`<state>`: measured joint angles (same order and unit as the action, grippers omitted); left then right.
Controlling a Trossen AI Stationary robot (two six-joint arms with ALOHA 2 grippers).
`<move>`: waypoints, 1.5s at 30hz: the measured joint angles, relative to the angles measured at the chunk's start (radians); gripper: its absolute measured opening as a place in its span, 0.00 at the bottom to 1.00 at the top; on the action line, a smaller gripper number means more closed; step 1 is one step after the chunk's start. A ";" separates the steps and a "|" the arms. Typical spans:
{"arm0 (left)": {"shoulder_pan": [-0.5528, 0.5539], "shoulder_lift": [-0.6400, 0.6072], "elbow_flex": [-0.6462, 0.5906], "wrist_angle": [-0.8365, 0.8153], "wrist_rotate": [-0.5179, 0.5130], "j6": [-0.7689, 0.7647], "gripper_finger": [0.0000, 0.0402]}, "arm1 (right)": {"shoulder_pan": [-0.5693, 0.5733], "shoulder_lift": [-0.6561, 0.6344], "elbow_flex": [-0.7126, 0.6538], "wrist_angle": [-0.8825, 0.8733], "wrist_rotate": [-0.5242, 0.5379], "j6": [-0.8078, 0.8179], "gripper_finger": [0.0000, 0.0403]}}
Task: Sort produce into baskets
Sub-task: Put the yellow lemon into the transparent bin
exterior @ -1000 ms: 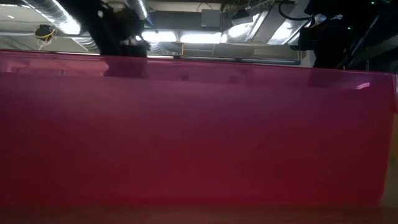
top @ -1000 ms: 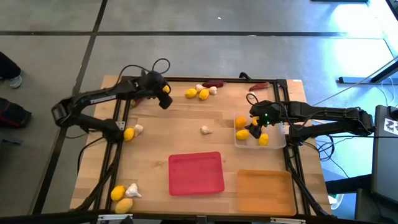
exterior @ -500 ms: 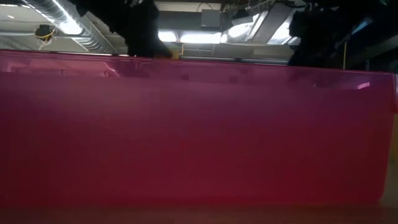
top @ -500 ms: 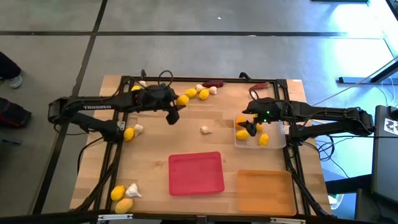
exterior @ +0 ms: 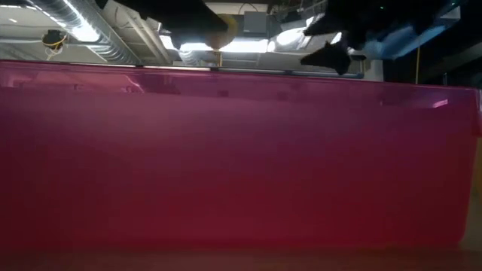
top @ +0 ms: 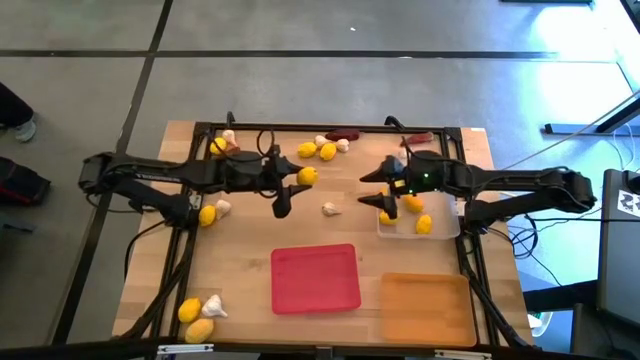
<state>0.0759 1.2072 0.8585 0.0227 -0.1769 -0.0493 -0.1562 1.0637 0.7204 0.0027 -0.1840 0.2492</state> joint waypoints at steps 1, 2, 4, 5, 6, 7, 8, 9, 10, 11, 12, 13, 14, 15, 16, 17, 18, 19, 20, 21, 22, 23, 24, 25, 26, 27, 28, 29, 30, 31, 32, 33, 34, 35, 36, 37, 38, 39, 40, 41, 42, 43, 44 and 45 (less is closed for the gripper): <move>-0.004 0.007 0.000 -0.001 0.000 -0.003 0.50 | 0.000 0.016 0.000 0.040 -0.028 0.000 0.82; -0.009 0.016 0.000 0.003 0.000 -0.008 0.50 | 0.000 0.032 0.000 0.073 -0.061 0.000 0.82; -0.019 0.031 0.000 0.024 0.000 -0.018 0.50 | 0.000 0.065 0.000 0.152 -0.118 -0.008 0.82; -0.026 0.040 0.000 0.036 0.000 -0.020 0.50 | 0.000 0.078 0.000 0.187 -0.131 -0.011 0.82; -0.032 0.050 0.000 0.051 0.003 -0.019 0.50 | 0.000 0.089 0.000 0.215 -0.134 -0.012 0.82; -0.038 0.057 0.000 0.062 0.009 -0.013 0.50 | 0.000 0.099 0.000 0.242 -0.133 -0.012 0.82; -0.044 0.067 0.000 0.066 0.013 -0.006 0.50 | 0.000 0.110 0.000 0.269 -0.128 -0.015 0.82; -0.050 0.076 0.000 0.082 0.013 -0.004 0.50 | 0.000 0.119 0.000 0.292 -0.120 -0.019 0.82; -0.055 0.084 0.000 0.101 0.013 -0.004 0.50 | 0.000 0.127 0.000 0.309 -0.119 -0.022 0.82; -0.059 0.090 0.000 0.111 0.013 -0.004 0.50 | 0.000 0.137 0.000 0.332 -0.118 -0.022 0.82; -0.062 0.097 0.000 0.127 0.014 -0.004 0.50 | 0.000 0.147 0.000 0.367 -0.118 -0.023 0.82; -0.065 0.102 0.000 0.142 0.014 -0.004 0.50 | 0.000 0.154 0.000 0.394 -0.118 -0.025 0.82; -0.068 0.109 0.000 0.148 0.014 -0.004 0.50 | 0.000 0.161 0.000 0.416 -0.118 -0.026 0.82; -0.071 0.115 0.000 0.162 0.014 -0.004 0.50 | 0.000 0.174 0.000 0.461 -0.118 -0.026 0.82; -0.073 0.119 0.000 0.172 0.014 -0.004 0.50 | 0.000 0.187 0.000 0.507 -0.120 -0.026 0.82; -0.077 0.124 0.000 0.183 0.014 -0.003 0.50 | 0.000 0.201 0.000 0.548 -0.124 -0.024 0.82; -0.079 0.129 0.000 0.207 0.014 -0.003 0.50 | 0.000 0.216 0.000 0.596 -0.126 -0.022 0.82; -0.083 0.130 0.000 0.216 0.014 -0.003 0.50 | 0.000 0.226 0.000 0.630 -0.135 -0.022 0.82; -0.084 0.130 0.000 0.219 0.014 -0.003 0.50 | 0.000 0.236 0.000 0.655 -0.145 -0.021 0.82; -0.086 0.132 0.000 0.233 0.014 -0.003 0.50 | 0.000 0.246 0.000 0.683 -0.150 -0.021 0.82; -0.088 0.132 0.000 0.237 0.014 -0.005 0.50 | 0.000 0.253 0.001 0.690 -0.150 -0.021 0.82; -0.090 0.132 0.000 0.236 0.014 -0.010 0.50 | 0.000 0.260 0.000 0.696 -0.150 -0.021 0.82; -0.091 0.133 0.000 0.238 0.014 -0.012 0.50 | 0.000 0.268 0.000 0.708 -0.150 -0.021 0.82; -0.091 0.133 0.000 0.241 0.014 -0.012 0.50 | 0.000 0.274 0.000 0.712 -0.150 -0.021 0.82; -0.092 0.133 0.000 0.247 0.014 -0.012 0.50 | 0.000 0.278 0.000 0.720 -0.150 -0.020 0.82; -0.094 0.133 0.000 0.252 0.014 -0.012 0.50 | 0.000 0.283 0.000 0.733 -0.150 -0.020 0.82; -0.095 0.133 0.000 0.253 0.014 -0.012 0.50 | 0.002 0.289 0.000 0.743 -0.150 -0.019 0.82; -0.095 0.133 0.000 0.254 0.014 -0.012 0.51 | 0.011 0.295 0.000 0.752 -0.150 -0.019 0.82; -0.095 0.133 0.000 0.255 0.014 -0.013 0.51 | 0.018 0.302 0.000 0.758 -0.149 -0.019 0.82; -0.095 0.133 0.000 0.255 0.014 -0.013 0.51 | 0.023 0.309 0.000 0.773 -0.149 -0.019 0.82; -0.095 0.133 0.000 0.255 0.014 -0.013 0.51 | 0.032 0.315 0.000 0.797 -0.149 -0.012 0.82; -0.095 0.133 0.000 0.255 0.014 -0.013 0.51 | 0.043 0.319 0.000 0.818 -0.149 -0.005 0.82; -0.095 0.133 0.000 0.255 0.014 -0.013 0.51 | 0.052 0.323 0.000 0.839 -0.149 -0.002 0.82; -0.095 0.133 0.000 0.254 0.014 -0.015 0.51 | 0.060 0.325 0.000 0.852 -0.149 -0.003 0.82; -0.095 0.133 0.000 0.255 0.014 -0.015 0.52 | 0.063 0.327 0.000 0.856 -0.146 -0.011 0.82; -0.095 0.133 0.000 0.257 0.014 -0.015 0.52 | 0.068 0.328 0.000 0.857 -0.132 -0.020 0.82; -0.095 0.133 0.000 0.258 0.013 -0.016 0.52 | 0.071 0.328 0.000 0.855 -0.110 -0.028 0.82; -0.095 0.133 0.000 0.260 0.014 -0.018 0.52 | 0.074 0.328 0.000 0.853 -0.076 -0.038 0.82; -0.095 0.133 0.000 0.261 0.016 -0.018 0.52 | 0.072 0.328 0.000 0.850 -0.046 -0.045 0.82; -0.096 0.133 0.000 0.263 0.026 -0.013 0.52 | 0.071 0.329 0.000 0.846 -0.032 -0.048 0.82; -0.096 0.133 0.000 0.264 0.038 -0.007 0.52 | 0.071 0.334 0.000 0.853 -0.027 -0.048 0.82; -0.096 0.133 0.000 0.267 0.046 -0.005 0.52 | 0.070 0.341 0.000 0.866 -0.029 -0.048 0.82; -0.096 0.133 0.000 0.272 0.051 -0.004 0.52 | 0.070 0.349 0.000 0.872 -0.029 -0.048 0.82; -0.096 0.133 0.000 0.280 0.053 -0.004 0.52 | 0.071 0.359 0.002 0.878 -0.030 -0.048 0.82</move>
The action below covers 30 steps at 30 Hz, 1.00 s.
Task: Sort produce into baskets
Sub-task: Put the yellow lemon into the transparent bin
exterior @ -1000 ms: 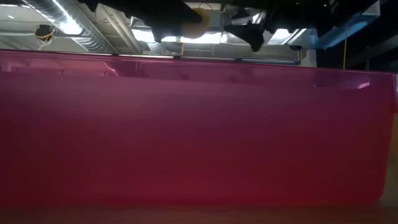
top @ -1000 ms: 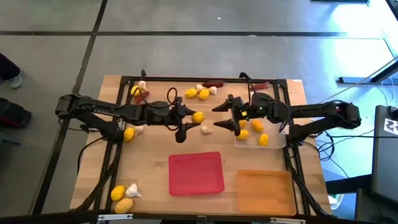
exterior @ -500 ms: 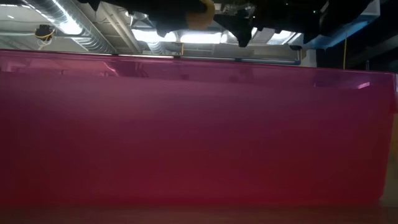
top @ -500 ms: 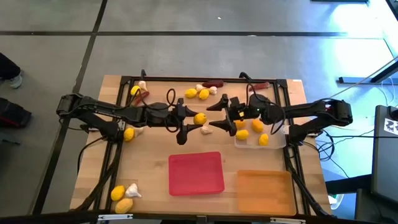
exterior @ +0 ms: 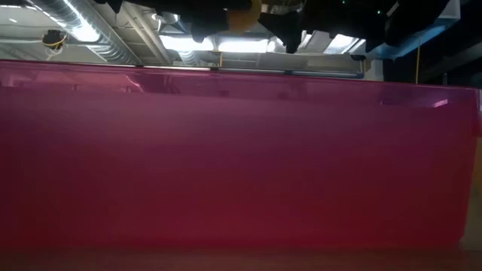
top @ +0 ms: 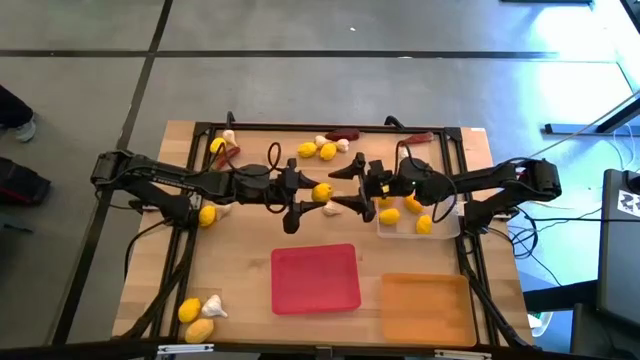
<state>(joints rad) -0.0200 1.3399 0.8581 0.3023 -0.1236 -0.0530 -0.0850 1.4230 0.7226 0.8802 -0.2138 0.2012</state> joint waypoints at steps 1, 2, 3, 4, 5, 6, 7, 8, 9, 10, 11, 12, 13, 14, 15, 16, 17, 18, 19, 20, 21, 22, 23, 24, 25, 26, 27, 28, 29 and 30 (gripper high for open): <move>0.000 0.000 0.000 0.008 0.000 0.004 0.52 | 0.001 0.012 0.007 0.000 0.002 0.005 0.82; 0.000 0.000 0.000 0.015 0.002 0.008 0.52 | 0.001 0.026 0.016 -0.001 0.003 0.022 0.82; 0.000 0.000 0.000 0.020 0.003 0.011 0.52 | 0.001 0.039 0.023 -0.002 0.002 0.034 0.82; 0.000 0.000 0.000 0.025 0.005 0.013 0.52 | 0.001 0.051 0.033 -0.002 0.002 0.042 0.82; 0.000 0.000 0.000 0.026 0.009 0.014 0.52 | 0.001 0.060 0.042 -0.002 0.002 0.042 0.82; 0.000 0.000 0.000 0.025 0.011 0.014 0.52 | 0.001 0.066 0.049 -0.002 0.001 0.041 0.82; 0.000 0.000 0.000 0.025 0.011 0.014 0.52 | 0.001 0.069 0.055 -0.002 -0.004 0.040 0.81; 0.000 0.000 0.000 0.023 0.011 0.014 0.52 | 0.000 0.072 0.062 -0.002 -0.006 0.038 0.79; 0.000 0.000 0.000 0.023 0.011 0.014 0.52 | 0.000 0.076 0.069 -0.006 -0.007 0.034 0.77; 0.000 0.000 0.000 0.023 0.011 0.015 0.52 | 0.000 0.079 0.075 -0.012 -0.010 0.033 0.75; 0.000 0.000 0.000 0.024 0.011 0.016 0.52 | 0.000 0.080 0.078 -0.023 -0.014 0.033 0.71; 0.000 0.000 0.000 0.023 0.011 0.019 0.52 | 0.000 0.083 0.081 -0.031 -0.014 0.030 0.68; 0.000 0.000 0.000 0.019 0.011 0.019 0.52 | 0.001 0.087 0.084 -0.034 -0.014 0.028 0.64; 0.000 0.000 -0.001 0.017 0.009 0.018 0.52 | 0.001 0.087 0.084 -0.034 -0.016 0.025 0.60; 0.000 0.000 -0.001 0.018 0.009 0.017 0.52 | 0.000 0.087 0.084 -0.034 -0.015 0.021 0.56; 0.000 0.000 -0.001 0.018 0.008 0.011 0.52 | 0.000 0.087 0.084 -0.033 -0.016 0.011 0.51; 0.001 0.000 -0.001 0.017 0.008 0.010 0.52 | 0.000 0.087 0.084 -0.033 -0.017 0.003 0.47; 0.001 0.000 -0.001 0.017 0.008 0.007 0.52 | 0.000 0.087 0.084 -0.033 -0.020 -0.002 0.44; 0.001 0.000 -0.001 0.017 0.008 0.003 0.52 | 0.000 0.087 0.084 -0.034 -0.021 -0.002 0.41; 0.001 0.000 -0.001 0.016 0.009 0.001 0.52 | 0.000 0.086 0.084 -0.034 -0.021 -0.002 0.39; 0.001 0.000 -0.001 0.015 0.010 -0.004 0.52 | 0.000 0.086 0.084 -0.035 -0.021 -0.001 0.37; 0.001 0.000 -0.001 0.014 0.011 -0.009 0.52 | 0.000 0.086 0.084 -0.037 -0.021 -0.001 0.36; 0.001 0.000 -0.001 0.014 0.011 -0.012 0.52 | 0.000 0.086 0.084 -0.040 -0.021 0.000 0.36; 0.001 0.000 -0.001 0.014 0.011 -0.013 0.52 | 0.000 0.086 0.084 -0.040 -0.021 0.000 0.36; 0.001 0.000 -0.001 0.015 0.011 -0.013 0.53 | 0.000 0.086 0.084 -0.041 -0.022 0.000 0.37; 0.001 0.000 -0.001 0.015 0.011 -0.014 0.53 | 0.000 0.086 0.084 -0.041 -0.023 0.000 0.37; 0.003 0.000 -0.001 0.015 0.011 -0.016 0.55 | 0.000 0.086 0.084 -0.042 -0.025 0.000 0.38; 0.007 0.000 -0.001 0.015 0.013 -0.017 0.56 | 0.000 0.086 0.084 -0.043 -0.026 0.000 0.38; 0.010 0.000 -0.001 0.015 0.014 -0.018 0.58 | 0.000 0.086 0.084 -0.043 -0.025 -0.001 0.38; 0.015 0.000 -0.001 0.015 0.015 -0.020 0.60 | 0.000 0.087 0.085 -0.043 -0.023 -0.001 0.38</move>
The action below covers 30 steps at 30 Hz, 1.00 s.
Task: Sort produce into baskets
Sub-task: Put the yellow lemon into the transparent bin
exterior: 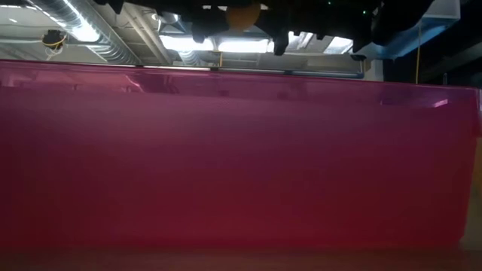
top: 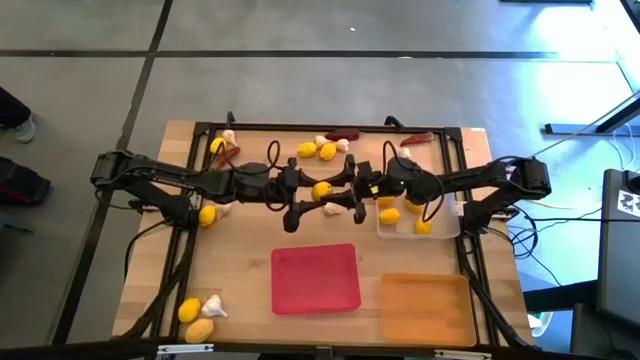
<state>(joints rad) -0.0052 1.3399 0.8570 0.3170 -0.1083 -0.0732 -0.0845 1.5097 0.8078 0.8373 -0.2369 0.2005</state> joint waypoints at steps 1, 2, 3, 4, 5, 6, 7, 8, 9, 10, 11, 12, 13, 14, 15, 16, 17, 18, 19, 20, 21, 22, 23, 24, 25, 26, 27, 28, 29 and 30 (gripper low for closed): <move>0.004 0.000 0.000 -0.002 0.002 -0.003 0.62 | 0.000 0.000 0.000 -0.001 0.000 -0.002 0.38; 0.007 0.000 0.000 -0.007 0.002 -0.003 0.64 | -0.002 0.000 0.000 -0.002 0.000 -0.005 0.38; 0.009 -0.004 0.000 -0.016 0.002 -0.002 0.66 | -0.002 0.000 0.000 -0.005 0.000 -0.011 0.38; 0.010 -0.007 0.000 -0.026 0.002 0.000 0.67 | -0.002 0.000 0.000 -0.008 0.000 -0.016 0.38; 0.010 -0.014 0.000 -0.038 0.002 0.001 0.68 | -0.002 0.000 0.000 -0.009 0.002 -0.019 0.38; 0.010 -0.023 0.000 -0.055 0.002 0.001 0.69 | -0.002 0.000 0.000 -0.009 0.010 -0.022 0.38; 0.010 -0.032 0.000 -0.069 0.002 0.002 0.70 | -0.002 -0.002 0.000 -0.009 0.014 -0.025 0.39; 0.010 -0.043 0.001 -0.084 0.002 0.006 0.70 | -0.001 -0.008 0.000 -0.018 0.016 -0.027 0.39; 0.010 -0.054 0.001 -0.106 0.001 0.011 0.70 | -0.001 -0.014 0.000 -0.029 0.018 -0.036 0.39; 0.010 -0.067 0.001 -0.129 -0.001 0.015 0.70 | -0.001 -0.020 0.000 -0.036 0.022 -0.048 0.39; 0.010 -0.078 0.001 -0.157 -0.001 0.019 0.70 | -0.001 -0.032 0.000 -0.065 0.030 -0.054 0.39; 0.010 -0.088 0.001 -0.180 -0.002 0.021 0.70 | -0.001 -0.044 0.000 -0.100 0.042 -0.064 0.39; 0.010 -0.101 0.002 -0.211 -0.002 0.023 0.70 | -0.001 -0.055 0.000 -0.121 0.059 -0.077 0.39; 0.010 -0.113 0.002 -0.256 -0.004 0.024 0.70 | -0.001 -0.069 0.000 -0.155 0.078 -0.086 0.39; 0.010 -0.122 0.002 -0.289 -0.008 0.027 0.70 | -0.001 -0.083 0.000 -0.188 0.091 -0.096 0.39; 0.010 -0.130 0.002 -0.315 -0.015 0.027 0.70 | -0.001 -0.101 0.000 -0.226 0.104 -0.103 0.39; 0.010 -0.138 0.002 -0.348 -0.028 0.026 0.70 | -0.001 -0.118 -0.001 -0.266 0.116 -0.110 0.40; 0.010 -0.144 0.002 -0.375 -0.040 0.022 0.70 | -0.001 -0.134 -0.001 -0.298 0.130 -0.122 0.40; 0.010 -0.149 0.002 -0.386 -0.048 0.020 0.70 | -0.001 -0.156 -0.001 -0.342 0.145 -0.132 0.40; 0.010 -0.154 0.002 -0.398 -0.052 0.018 0.70 | -0.001 -0.178 -0.001 -0.395 0.160 -0.141 0.40; 0.010 -0.159 0.002 -0.414 -0.055 0.015 0.70 | -0.001 -0.200 -0.001 -0.433 0.175 -0.153 0.40; 0.010 -0.161 0.002 -0.425 -0.056 0.012 0.70 | -0.001 -0.222 -0.001 -0.475 0.192 -0.158 0.40; 0.010 -0.161 0.002 -0.428 -0.056 0.008 0.70 | -0.001 -0.249 -0.001 -0.533 0.204 -0.160 0.40; 0.010 -0.161 0.002 -0.437 -0.057 0.008 0.70 | -0.001 -0.275 -0.001 -0.589 0.218 -0.161 0.40; 0.010 -0.161 0.002 -0.450 -0.057 0.008 0.70 | -0.001 -0.298 -0.001 -0.633 0.233 -0.164 0.40; 0.010 -0.161 0.002 -0.459 -0.057 0.008 0.70 | -0.001 -0.325 -0.001 -0.684 0.252 -0.169 0.40; 0.010 -0.161 0.002 -0.469 -0.057 0.008 0.70 | -0.001 -0.355 -0.001 -0.744 0.269 -0.172 0.40; 0.010 -0.161 0.002 -0.480 -0.057 0.008 0.70 | -0.001 -0.380 -0.001 -0.790 0.288 -0.174 0.40; 0.010 -0.161 0.002 -0.489 -0.057 0.008 0.70 | -0.001 -0.404 0.000 -0.831 0.310 -0.175 0.40; 0.010 -0.161 0.001 -0.499 -0.058 0.004 0.70 | -0.001 -0.432 0.000 -0.887 0.327 -0.173 0.40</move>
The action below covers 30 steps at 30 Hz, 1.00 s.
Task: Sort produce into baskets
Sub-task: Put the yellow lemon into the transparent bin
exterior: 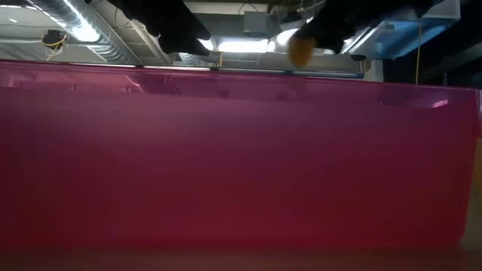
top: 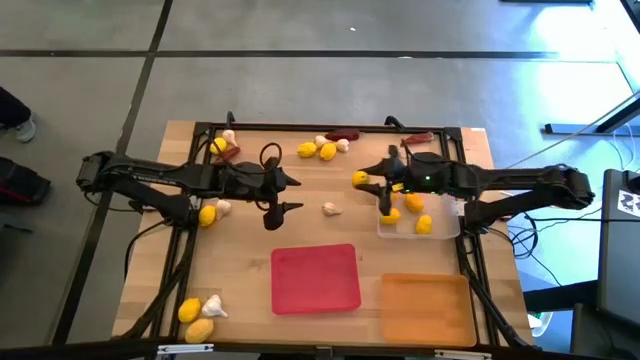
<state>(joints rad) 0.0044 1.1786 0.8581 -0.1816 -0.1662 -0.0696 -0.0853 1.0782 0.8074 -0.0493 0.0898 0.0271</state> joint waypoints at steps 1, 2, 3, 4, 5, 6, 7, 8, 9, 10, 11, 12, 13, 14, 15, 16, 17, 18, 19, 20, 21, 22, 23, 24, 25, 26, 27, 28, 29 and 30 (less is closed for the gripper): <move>0.000 0.000 0.000 -0.001 0.000 -0.001 0.70 | 0.000 -0.023 0.000 -0.055 0.017 0.006 0.40; 0.000 0.000 0.000 0.003 0.000 -0.002 0.70 | 0.000 -0.043 0.000 -0.092 0.033 0.016 0.40; 0.000 0.000 0.000 0.005 0.000 -0.003 0.70 | 0.000 -0.064 0.000 -0.134 0.048 0.021 0.40; 0.000 0.000 0.000 0.004 -0.001 -0.005 0.70 | 0.000 -0.084 0.000 -0.190 0.063 0.026 0.40; 0.000 0.000 0.000 0.004 -0.001 -0.007 0.70 | 0.000 -0.102 0.000 -0.240 0.085 0.034 0.40; 0.000 0.000 0.000 0.004 -0.001 -0.009 0.70 | 0.000 -0.117 0.000 -0.277 0.109 0.047 0.40; 0.000 0.000 0.000 0.004 -0.001 -0.012 0.70 | 0.000 -0.133 0.000 -0.326 0.132 0.061 0.40; 0.000 0.000 0.000 0.005 -0.001 -0.015 0.70 | 0.000 -0.147 0.000 -0.387 0.150 0.076 0.40; 0.000 0.000 0.000 0.004 -0.001 -0.016 0.70 | 0.000 -0.157 0.000 -0.431 0.166 0.096 0.40; 0.000 0.000 0.000 0.002 -0.001 -0.017 0.70 | 0.000 -0.165 0.000 -0.467 0.182 0.116 0.40; 0.000 0.000 0.000 0.001 -0.001 -0.017 0.70 | 0.000 -0.171 0.000 -0.513 0.192 0.139 0.40; 0.000 0.000 0.000 0.002 -0.002 -0.017 0.70 | 0.000 -0.175 0.000 -0.563 0.197 0.161 0.40; 0.000 0.000 0.000 0.003 -0.002 -0.017 0.70 | 0.000 -0.177 0.000 -0.599 0.198 0.183 0.41; 0.000 0.000 0.000 0.005 -0.002 -0.017 0.70 | 0.000 -0.177 0.000 -0.625 0.199 0.205 0.41; 0.000 0.000 0.000 0.005 -0.002 -0.017 0.70 | 0.000 -0.176 0.000 -0.655 0.198 0.228 0.41; 0.000 0.000 0.000 0.005 -0.002 -0.017 0.70 | 0.000 -0.175 -0.001 -0.687 0.197 0.246 0.41; 0.000 0.000 0.000 0.006 -0.002 -0.017 0.70 | 0.000 -0.169 -0.001 -0.711 0.195 0.266 0.41; 0.000 0.000 0.000 0.006 -0.002 -0.018 0.70 | 0.000 -0.164 -0.001 -0.729 0.192 0.291 0.41; 0.000 0.000 0.000 0.006 -0.003 -0.018 0.70 | 0.000 -0.158 -0.001 -0.758 0.188 0.317 0.41; 0.000 0.000 0.000 0.006 -0.002 -0.021 0.70 | 0.000 -0.153 -0.001 -0.791 0.190 0.344 0.41; 0.000 0.000 0.000 0.006 -0.003 -0.025 0.70 | 0.000 -0.146 -0.001 -0.815 0.200 0.370 0.41; 0.000 0.000 0.000 0.007 -0.003 -0.030 0.70 | 0.000 -0.140 -0.001 -0.833 0.218 0.394 0.41; 0.000 0.000 0.000 0.007 -0.003 -0.033 0.70 | 0.000 -0.135 -0.003 -0.850 0.237 0.413 0.41; 0.000 0.000 0.000 0.007 -0.003 -0.034 0.70 | 0.000 -0.129 -0.009 -0.859 0.247 0.428 0.41; 0.000 0.000 0.000 0.009 -0.003 -0.034 0.71 | 0.000 -0.125 -0.017 -0.860 0.249 0.443 0.41; 0.000 0.000 0.000 0.010 -0.003 -0.034 0.71 | 0.000 -0.123 -0.028 -0.854 0.248 0.458 0.41; 0.000 0.000 0.000 0.011 -0.003 -0.036 0.71 | 0.000 -0.122 -0.041 -0.853 0.246 0.471 0.41; 0.000 0.000 0.000 0.013 -0.003 -0.039 0.71 | 0.000 -0.117 -0.054 -0.853 0.242 0.487 0.41; 0.000 0.000 0.000 0.014 -0.003 -0.042 0.71 | 0.000 -0.112 -0.067 -0.848 0.237 0.499 0.41; -0.001 0.000 0.000 0.013 -0.003 -0.043 0.71 | 0.000 -0.110 -0.081 -0.843 0.232 0.515 0.41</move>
<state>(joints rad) 0.0035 1.1786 0.8581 -0.1684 -0.1688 -0.1124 -0.0853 0.9679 0.7262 -0.8927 0.3218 0.5423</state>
